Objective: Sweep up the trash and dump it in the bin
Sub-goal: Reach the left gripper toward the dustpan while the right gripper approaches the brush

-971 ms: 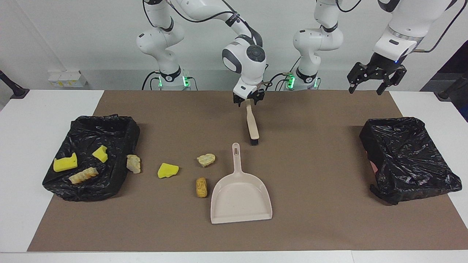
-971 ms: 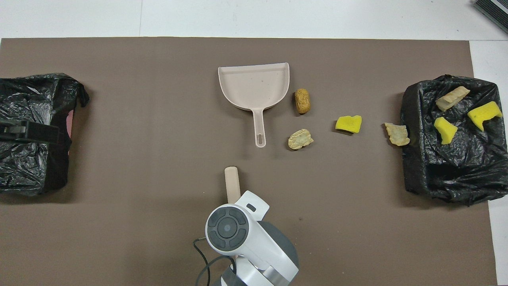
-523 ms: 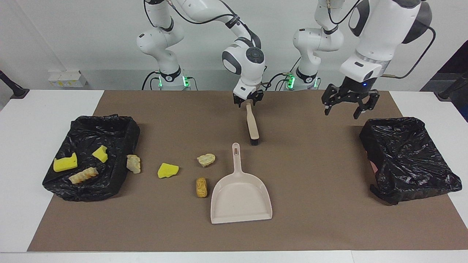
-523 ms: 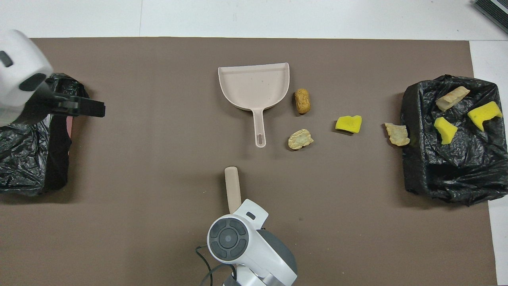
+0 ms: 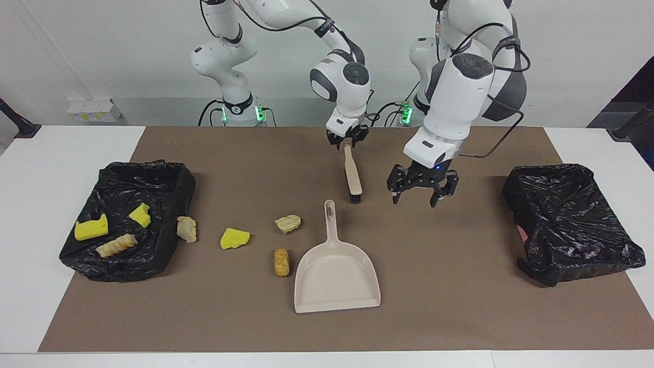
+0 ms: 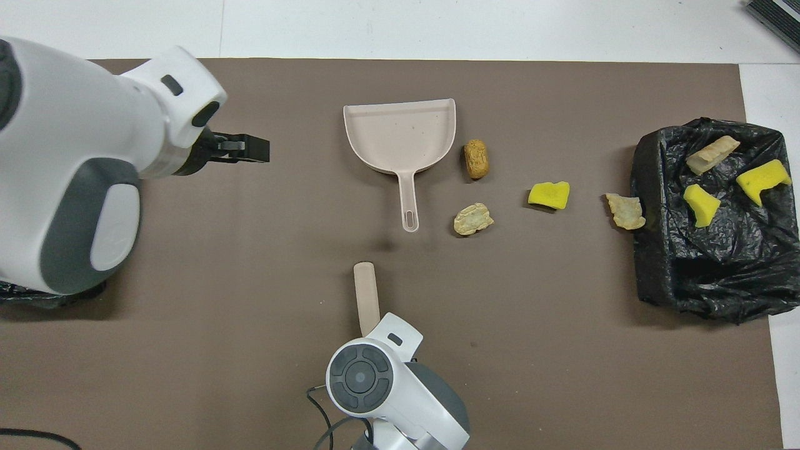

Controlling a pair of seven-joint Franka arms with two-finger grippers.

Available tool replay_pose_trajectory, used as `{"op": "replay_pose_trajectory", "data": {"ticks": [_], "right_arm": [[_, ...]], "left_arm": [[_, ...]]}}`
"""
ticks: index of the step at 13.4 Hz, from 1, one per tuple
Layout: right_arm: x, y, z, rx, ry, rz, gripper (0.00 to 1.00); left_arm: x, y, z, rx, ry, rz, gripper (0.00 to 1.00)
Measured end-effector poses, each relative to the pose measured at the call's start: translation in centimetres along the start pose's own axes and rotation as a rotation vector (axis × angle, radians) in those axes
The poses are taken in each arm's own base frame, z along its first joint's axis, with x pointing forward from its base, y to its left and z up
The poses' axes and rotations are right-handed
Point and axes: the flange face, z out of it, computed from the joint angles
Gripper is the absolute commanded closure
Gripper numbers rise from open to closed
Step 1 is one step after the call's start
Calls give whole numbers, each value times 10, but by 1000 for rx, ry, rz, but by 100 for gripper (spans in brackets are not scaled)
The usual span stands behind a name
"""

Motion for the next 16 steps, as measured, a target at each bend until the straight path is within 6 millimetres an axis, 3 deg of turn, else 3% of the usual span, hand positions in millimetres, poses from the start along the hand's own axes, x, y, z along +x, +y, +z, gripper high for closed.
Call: {"op": "replay_pose_trajectory", "data": {"ticks": [1,4,6,10,12,14,16], "right_arm": [[0,0,0,0,0,0,100],[3,2,-3,14,-5,23,100],[4,14,-16,13,-38,71,100],[-13,65,-75,-56,-125,142,100],[-14,98,-100,-66,-146,197,100],[-3,132,-112,-58,-150,261,100],[16,169,-114,-74,-134,292,100]], "left_arm": [[3,11,15,-11,12,7,0],[6,38,49,-43,42,23,0],[2,53,70,-58,26,37,0],[-22,97,94,-69,-15,84,0],[-44,125,125,-63,-61,70,0],[-58,142,156,-61,-83,65,0],[-57,138,163,-54,-85,58,0]]}}
